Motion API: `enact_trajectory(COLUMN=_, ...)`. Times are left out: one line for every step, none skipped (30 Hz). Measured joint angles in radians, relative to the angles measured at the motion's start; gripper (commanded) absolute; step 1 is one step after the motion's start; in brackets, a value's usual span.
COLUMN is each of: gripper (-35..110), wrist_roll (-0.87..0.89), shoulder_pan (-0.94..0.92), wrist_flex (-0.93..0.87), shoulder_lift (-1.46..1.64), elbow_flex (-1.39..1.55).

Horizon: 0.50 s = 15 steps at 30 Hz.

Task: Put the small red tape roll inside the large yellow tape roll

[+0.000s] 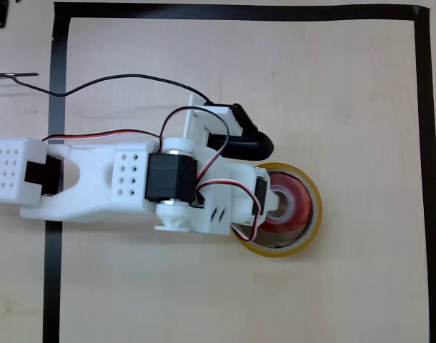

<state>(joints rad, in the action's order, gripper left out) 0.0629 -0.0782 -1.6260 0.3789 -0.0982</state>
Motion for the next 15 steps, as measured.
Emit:
enact_trajectory(gripper=13, wrist_roll=0.0, shoulder_pan=0.0, wrist_flex=0.002, shoulder_lift=0.0, elbow_flex=-0.006)
enact_trajectory(gripper=13, wrist_roll=0.0, shoulder_pan=0.0, wrist_flex=0.002, shoulder_lift=-0.002, elbow_flex=-0.011)
enact_trajectory(gripper=13, wrist_roll=0.0, shoulder_pan=0.0, wrist_flex=0.002, shoulder_lift=-0.002, elbow_flex=-0.018)
enact_trajectory(gripper=13, wrist_roll=0.0, shoulder_pan=0.0, wrist_flex=0.002, shoulder_lift=-0.002, elbow_flex=-0.023)
enact_trajectory(gripper=11, wrist_roll=0.0, shoulder_pan=0.0, wrist_flex=0.002, shoulder_lift=-0.002, elbow_flex=-0.026)
enact_trajectory(gripper=11, wrist_roll=0.0, shoulder_pan=0.0, wrist_flex=0.002, shoulder_lift=-0.002, elbow_flex=-0.028)
enact_trajectory(gripper=11, wrist_roll=0.0, shoulder_pan=0.0, wrist_flex=0.002, shoulder_lift=-0.002, elbow_flex=-0.034)
enact_trajectory(gripper=11, wrist_roll=0.0, shoulder_pan=0.0, wrist_flex=0.002, shoulder_lift=-0.002, elbow_flex=-0.04)
enact_trajectory(gripper=11, wrist_roll=0.0, shoulder_pan=0.0, wrist_flex=0.002, shoulder_lift=-0.002, elbow_flex=-0.043)
enact_trajectory(gripper=11, wrist_roll=0.0, shoulder_pan=0.0, wrist_flex=-0.003, shoulder_lift=-0.002, elbow_flex=-0.046)
enact_trajectory(gripper=11, wrist_roll=0.0, shoulder_pan=0.0, wrist_flex=-0.008, shoulder_lift=-0.002, elbow_flex=-0.048)
enact_trajectory(gripper=11, wrist_roll=0.0, shoulder_pan=0.002, wrist_flex=-0.011, shoulder_lift=-0.002, elbow_flex=-0.048)
enact_trajectory(gripper=12, wrist_roll=0.0, shoulder_pan=0.002, wrist_flex=-0.018, shoulder_lift=0.005, elbow_flex=-0.048)
enact_trajectory(gripper=12, wrist_roll=0.0, shoulder_pan=0.002, wrist_flex=-0.026, shoulder_lift=0.018, elbow_flex=-0.048)
enact_trajectory(gripper=11, wrist_roll=0.0, shoulder_pan=0.003, wrist_flex=-0.038, shoulder_lift=0.04, elbow_flex=-0.048)
